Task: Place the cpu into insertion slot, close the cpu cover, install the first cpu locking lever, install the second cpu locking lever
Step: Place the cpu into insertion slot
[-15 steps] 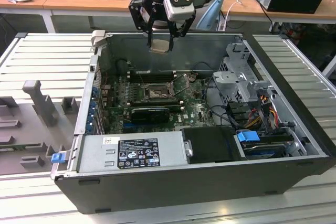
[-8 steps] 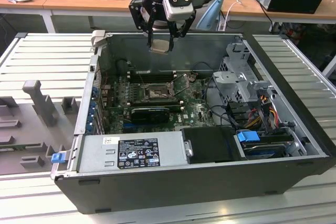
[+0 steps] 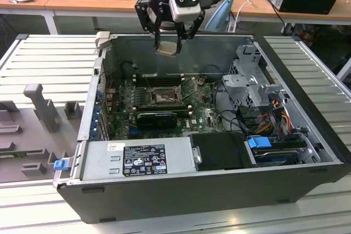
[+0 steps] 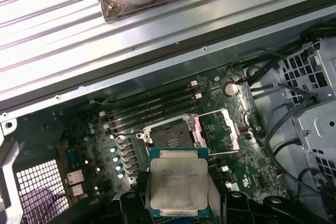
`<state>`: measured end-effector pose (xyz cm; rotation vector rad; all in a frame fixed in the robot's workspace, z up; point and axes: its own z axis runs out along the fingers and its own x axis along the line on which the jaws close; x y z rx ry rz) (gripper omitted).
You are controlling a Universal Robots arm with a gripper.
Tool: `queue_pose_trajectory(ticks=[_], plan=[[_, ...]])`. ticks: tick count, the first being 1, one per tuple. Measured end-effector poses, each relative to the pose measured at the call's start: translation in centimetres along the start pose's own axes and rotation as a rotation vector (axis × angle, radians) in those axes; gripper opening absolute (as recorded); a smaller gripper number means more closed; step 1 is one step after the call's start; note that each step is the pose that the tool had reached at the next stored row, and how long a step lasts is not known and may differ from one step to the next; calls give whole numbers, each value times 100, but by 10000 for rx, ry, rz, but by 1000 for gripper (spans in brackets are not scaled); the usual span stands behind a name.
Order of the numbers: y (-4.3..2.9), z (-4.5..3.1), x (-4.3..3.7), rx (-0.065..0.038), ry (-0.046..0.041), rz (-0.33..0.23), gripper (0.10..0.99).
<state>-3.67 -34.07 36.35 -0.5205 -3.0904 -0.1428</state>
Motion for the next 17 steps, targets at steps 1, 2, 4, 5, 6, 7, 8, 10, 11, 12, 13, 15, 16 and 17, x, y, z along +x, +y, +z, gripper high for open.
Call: queue_pose_trajectory(ticks=[1, 2, 4, 5, 6, 7, 8, 10, 11, 12, 13, 15, 16, 17], plan=[[0, 0, 0, -1, -2, 26, 529], [0, 0, 0, -2, -5, 50, 529], [0, 0, 0, -4, -14, 160, 529], [0, 0, 0, -5, -18, 204, 529], [0, 0, 0, -4, -20, 222, 529], [0, 0, 0, -4, -22, 243, 529], [0, 0, 0, -4, -24, 268, 529], [0, 1, 0, -6, -30, 334, 529], [0, 1, 0, -6, -33, 371, 529], [0, 1, 0, -7, -35, 401, 529], [0, 2, 0, -8, -38, 426, 529], [0, 2, 0, -9, -42, 475, 529], [0, 2, 0, -10, -45, 502, 529], [0, 2, 0, -10, -47, 524, 529]])
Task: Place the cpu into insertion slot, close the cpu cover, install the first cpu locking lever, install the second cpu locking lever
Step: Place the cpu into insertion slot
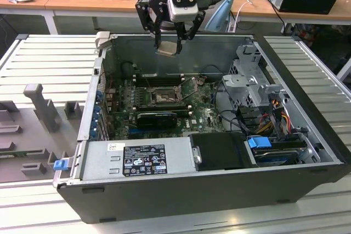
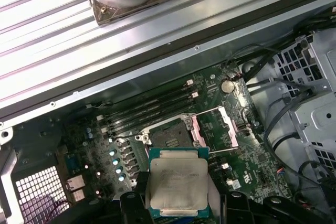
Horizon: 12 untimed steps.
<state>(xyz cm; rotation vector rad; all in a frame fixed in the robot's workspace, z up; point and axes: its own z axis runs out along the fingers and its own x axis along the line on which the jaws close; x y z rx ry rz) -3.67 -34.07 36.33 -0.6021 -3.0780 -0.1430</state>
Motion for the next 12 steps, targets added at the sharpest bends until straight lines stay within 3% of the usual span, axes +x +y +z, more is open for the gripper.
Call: queue_pose_trajectory(ticks=[12], plan=[[0, 0, 0, -5, -21, 239, 529]])
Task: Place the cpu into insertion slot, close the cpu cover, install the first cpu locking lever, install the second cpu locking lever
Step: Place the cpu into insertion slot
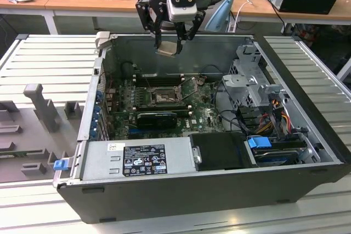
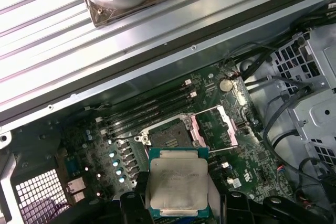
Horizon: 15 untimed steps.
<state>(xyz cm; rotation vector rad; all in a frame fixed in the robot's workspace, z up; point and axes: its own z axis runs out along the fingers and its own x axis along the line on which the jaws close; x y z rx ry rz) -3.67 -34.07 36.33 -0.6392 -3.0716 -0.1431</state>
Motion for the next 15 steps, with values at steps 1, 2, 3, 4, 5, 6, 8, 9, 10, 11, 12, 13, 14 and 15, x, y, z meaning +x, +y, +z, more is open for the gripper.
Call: queue_pose_trajectory(ticks=[1, 2, 3, 4, 5, 6, 8, 9, 10, 11, 12, 13, 14, 15], plan=[[0, 0, 0, -1, -2, 19, 529], [0, 0, 0, -1, -5, 51, 529], [0, 0, 0, -1, -8, 90, 529], [0, 0, 0, -2, -11, 121, 529], [0, 0, 0, -2, -12, 138, 529], [0, 0, 0, -4, -17, 185, 529], [0, 1, 0, -6, -39, 438, 529], [0, 3, 0, -9, -50, 555, 529], [0, 4, 0, -12, -62, 692, 529], [-1, 5, 0, -15, -75, 836, 529], [-1, 6, 0, -20, -95, 1061, 529], [-1, 7, 0, -23, -107, 1191, 529], [-1, 8, 0, -26, -118, 1319, 529], [-1, 9, 0, -29, -133, 1490, 529]])
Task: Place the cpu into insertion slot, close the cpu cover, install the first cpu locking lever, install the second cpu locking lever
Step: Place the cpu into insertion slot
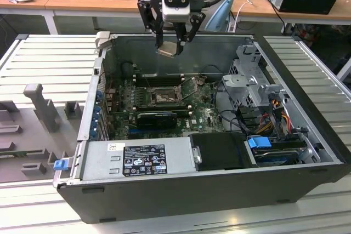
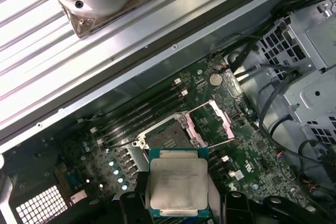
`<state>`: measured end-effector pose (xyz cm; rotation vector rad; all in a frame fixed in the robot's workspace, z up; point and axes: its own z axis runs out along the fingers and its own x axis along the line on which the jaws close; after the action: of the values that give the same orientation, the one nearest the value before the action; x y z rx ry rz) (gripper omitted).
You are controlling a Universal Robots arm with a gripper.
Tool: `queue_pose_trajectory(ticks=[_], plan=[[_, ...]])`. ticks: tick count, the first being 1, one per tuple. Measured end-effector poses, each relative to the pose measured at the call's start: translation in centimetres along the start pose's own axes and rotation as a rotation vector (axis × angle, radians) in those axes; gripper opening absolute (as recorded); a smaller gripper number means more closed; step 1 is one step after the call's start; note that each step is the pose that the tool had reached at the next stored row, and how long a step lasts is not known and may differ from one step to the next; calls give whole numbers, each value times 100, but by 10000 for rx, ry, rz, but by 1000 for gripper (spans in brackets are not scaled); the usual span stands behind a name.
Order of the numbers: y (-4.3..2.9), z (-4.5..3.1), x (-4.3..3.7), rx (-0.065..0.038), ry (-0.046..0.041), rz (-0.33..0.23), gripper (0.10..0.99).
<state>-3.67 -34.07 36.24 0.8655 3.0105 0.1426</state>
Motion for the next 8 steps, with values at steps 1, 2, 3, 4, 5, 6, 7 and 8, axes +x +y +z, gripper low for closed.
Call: queue_pose_trajectory(ticks=[1, 2, 3, 4, 5, 6, 7, 8], plan=[[0, 0, 0, -2, -10, 110, 529], [0, 1, 0, -4, -20, 230, 529], [0, 1, 0, -5, -27, 300, 529], [0, 2, 0, -6, -32, 359, 529], [0, 2, 0, -7, -37, 412, 529], [0, 2, 0, -8, -42, 468, 529], [0, 2, 0, -9, -47, 523, 529], [0, 2, 0, -11, -53, 593, 529]])
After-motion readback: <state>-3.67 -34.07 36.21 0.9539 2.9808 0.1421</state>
